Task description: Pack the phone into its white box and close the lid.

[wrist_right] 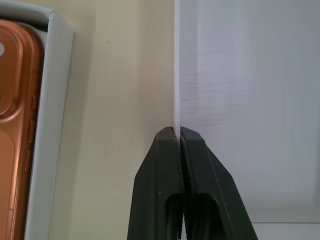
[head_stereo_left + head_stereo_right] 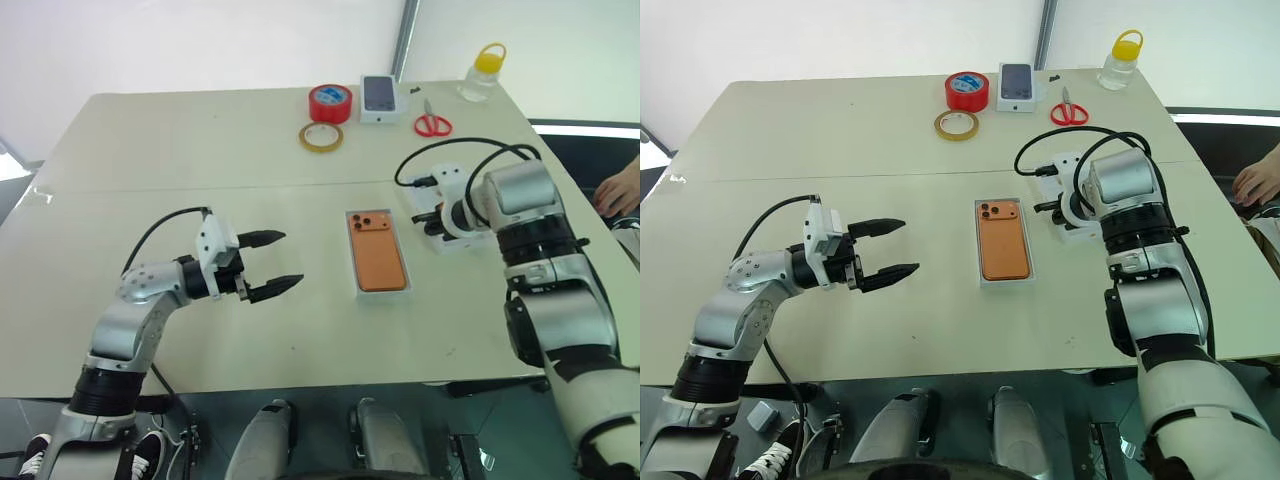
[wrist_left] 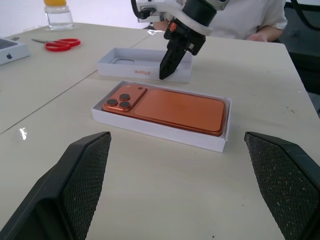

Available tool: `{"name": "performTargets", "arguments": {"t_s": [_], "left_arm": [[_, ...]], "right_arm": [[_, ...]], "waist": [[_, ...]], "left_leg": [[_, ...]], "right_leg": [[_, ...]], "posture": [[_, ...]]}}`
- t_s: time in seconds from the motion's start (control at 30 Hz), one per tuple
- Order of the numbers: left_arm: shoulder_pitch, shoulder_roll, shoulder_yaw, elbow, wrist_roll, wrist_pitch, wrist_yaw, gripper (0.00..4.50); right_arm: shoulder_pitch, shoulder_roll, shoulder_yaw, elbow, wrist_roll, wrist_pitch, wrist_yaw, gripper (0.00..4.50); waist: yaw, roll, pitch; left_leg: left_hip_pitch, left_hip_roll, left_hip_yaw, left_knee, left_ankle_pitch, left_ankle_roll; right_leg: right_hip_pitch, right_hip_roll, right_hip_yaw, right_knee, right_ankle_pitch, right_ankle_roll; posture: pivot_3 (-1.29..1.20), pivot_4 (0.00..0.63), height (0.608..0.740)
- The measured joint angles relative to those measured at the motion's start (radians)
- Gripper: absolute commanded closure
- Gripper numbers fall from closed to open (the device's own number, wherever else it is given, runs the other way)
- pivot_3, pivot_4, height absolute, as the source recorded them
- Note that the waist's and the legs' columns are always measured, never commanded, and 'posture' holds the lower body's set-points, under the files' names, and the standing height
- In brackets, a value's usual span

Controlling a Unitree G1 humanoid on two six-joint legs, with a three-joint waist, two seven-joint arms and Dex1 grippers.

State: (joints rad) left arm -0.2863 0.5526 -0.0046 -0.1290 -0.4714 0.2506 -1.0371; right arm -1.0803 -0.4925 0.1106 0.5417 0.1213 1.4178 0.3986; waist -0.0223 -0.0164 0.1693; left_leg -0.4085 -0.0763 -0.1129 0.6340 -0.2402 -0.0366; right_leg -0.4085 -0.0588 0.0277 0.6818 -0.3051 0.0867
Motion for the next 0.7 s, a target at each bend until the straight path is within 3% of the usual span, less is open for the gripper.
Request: {"name": "performTargets", "arguments": {"t_s": [0.1,0.3,0.43,0.7], "left_arm": [[-0.004,-0.006,0.001,0.000,0.000,0.000,0.012,0.00],[-0.004,-0.014,0.018,0.000,-0.005,0.003,0.042,0.00],[-0.002,-0.015,0.030,0.000,-0.019,0.008,0.060,0.00],[-0.027,-0.044,0.029,0.000,-0.022,0.027,0.089,0.00]], "right_arm": [[-0.005,0.018,-0.053,0.014,0.014,-0.012,-0.001,4.48],[0.060,0.077,-0.264,-0.116,0.162,-0.251,0.083,4.48],[0.141,0.103,-0.324,-0.207,0.202,-0.401,0.090,4.48],[0.218,0.318,-0.508,-0.439,0.530,-0.316,0.088,4.48]], "waist": [[-0.001,0.000,0.000],[-0.011,0.000,0.000],[-0.012,0.000,0.000],[-0.022,0.000,0.000]], "left_leg": [[0.000,0.000,0.000,0.000,0.000,0.000],[0.000,0.000,0.000,-0.001,0.000,0.000],[0.000,0.000,0.000,0.000,0.000,0.000],[0.000,0.001,-0.001,0.000,0.000,0.000]], "right_leg": [[0.000,0.000,0.000,0.000,0.000,0.000],[0.000,0.000,0.000,0.000,0.000,0.000],[0.000,0.000,0.000,0.000,0.000,0.000],[0.000,0.001,0.000,0.002,0.000,0.000]], "posture": [[0.00,0.150,0.740],[0.00,0.150,0.740],[0.00,0.150,0.740],[0.00,0.150,0.740]]}}
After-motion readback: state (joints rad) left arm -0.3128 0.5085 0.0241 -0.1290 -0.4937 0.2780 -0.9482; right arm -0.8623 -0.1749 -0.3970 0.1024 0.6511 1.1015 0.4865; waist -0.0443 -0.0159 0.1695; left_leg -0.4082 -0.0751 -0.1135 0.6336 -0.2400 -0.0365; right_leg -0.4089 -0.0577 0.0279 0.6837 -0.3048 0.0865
